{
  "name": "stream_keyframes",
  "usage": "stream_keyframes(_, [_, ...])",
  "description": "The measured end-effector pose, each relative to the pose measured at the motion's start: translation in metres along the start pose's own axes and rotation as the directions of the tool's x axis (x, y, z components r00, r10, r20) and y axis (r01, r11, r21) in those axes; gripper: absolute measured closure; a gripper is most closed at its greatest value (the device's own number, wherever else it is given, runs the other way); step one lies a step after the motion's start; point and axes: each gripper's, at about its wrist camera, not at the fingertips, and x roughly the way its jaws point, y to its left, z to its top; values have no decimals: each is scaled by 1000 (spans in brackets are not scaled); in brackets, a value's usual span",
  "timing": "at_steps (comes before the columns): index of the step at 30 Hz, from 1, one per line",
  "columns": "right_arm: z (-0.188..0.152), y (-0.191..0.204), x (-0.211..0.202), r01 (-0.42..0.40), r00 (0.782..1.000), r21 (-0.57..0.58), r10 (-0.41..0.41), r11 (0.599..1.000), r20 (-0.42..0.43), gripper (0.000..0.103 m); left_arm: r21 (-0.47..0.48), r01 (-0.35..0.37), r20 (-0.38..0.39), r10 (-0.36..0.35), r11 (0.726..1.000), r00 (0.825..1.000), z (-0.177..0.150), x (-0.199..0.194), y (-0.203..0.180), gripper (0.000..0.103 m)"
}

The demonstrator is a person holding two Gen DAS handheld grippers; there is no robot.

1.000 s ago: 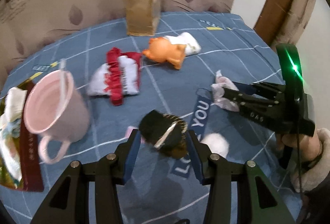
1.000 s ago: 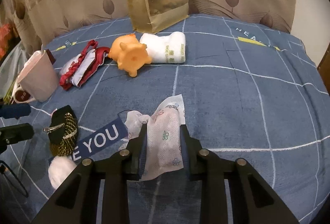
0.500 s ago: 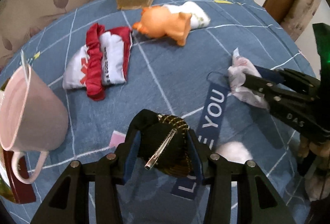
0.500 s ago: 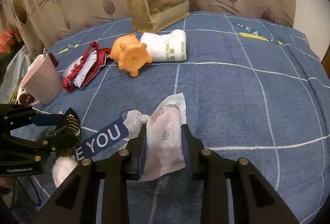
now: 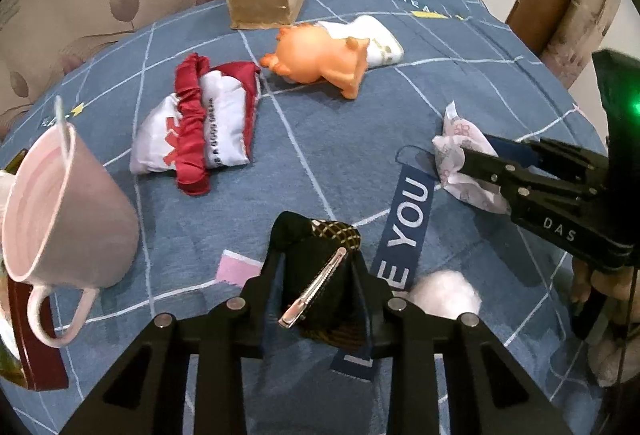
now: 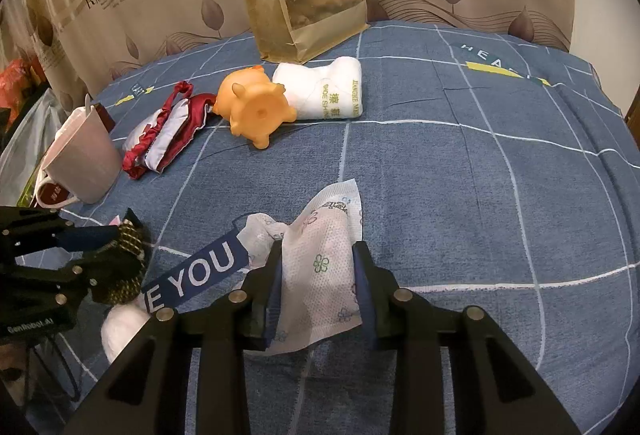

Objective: Organize soft objects
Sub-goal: 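Carry the black-and-gold pouch toward the gold tin with the left gripper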

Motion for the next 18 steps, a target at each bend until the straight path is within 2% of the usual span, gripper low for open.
stream_keyframes(18, [0,-1,1,4,1000,-4,-4,1000,-3,71,-85,-46,79,53,995,995,1,-42,25,72])
